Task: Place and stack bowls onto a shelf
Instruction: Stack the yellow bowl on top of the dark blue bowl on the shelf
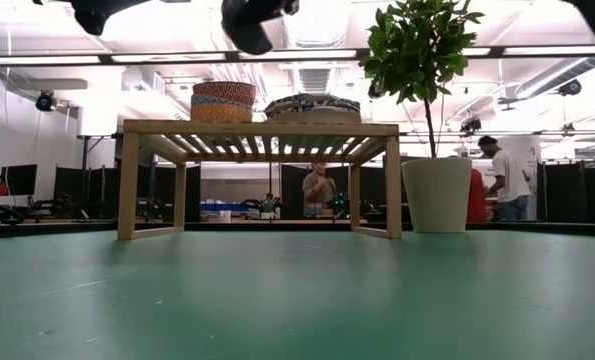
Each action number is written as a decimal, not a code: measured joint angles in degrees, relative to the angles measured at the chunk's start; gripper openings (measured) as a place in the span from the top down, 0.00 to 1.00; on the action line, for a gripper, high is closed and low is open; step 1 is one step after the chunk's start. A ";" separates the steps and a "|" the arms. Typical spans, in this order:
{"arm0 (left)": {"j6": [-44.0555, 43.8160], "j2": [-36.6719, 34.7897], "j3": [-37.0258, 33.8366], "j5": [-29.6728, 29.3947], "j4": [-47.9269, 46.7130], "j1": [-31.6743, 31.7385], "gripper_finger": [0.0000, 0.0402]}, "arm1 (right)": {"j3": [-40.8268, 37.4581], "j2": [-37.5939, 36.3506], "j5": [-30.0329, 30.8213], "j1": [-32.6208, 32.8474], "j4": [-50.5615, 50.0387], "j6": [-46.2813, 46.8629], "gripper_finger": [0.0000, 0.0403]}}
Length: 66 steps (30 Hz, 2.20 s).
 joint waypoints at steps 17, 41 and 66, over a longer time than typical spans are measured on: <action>0.33 -2.02 -0.77 0.07 -0.56 0.00 0.91 | 13.32 11.47 0.05 -2.59 -5.81 -3.03 0.97; 0.31 -2.31 -0.77 0.09 -0.75 0.00 0.91 | 12.55 11.44 0.04 -3.20 -5.73 -1.61 0.75; 0.31 -2.31 -0.77 0.07 -0.78 0.00 0.91 | 8.00 11.29 -0.03 -3.22 -5.23 0.78 0.92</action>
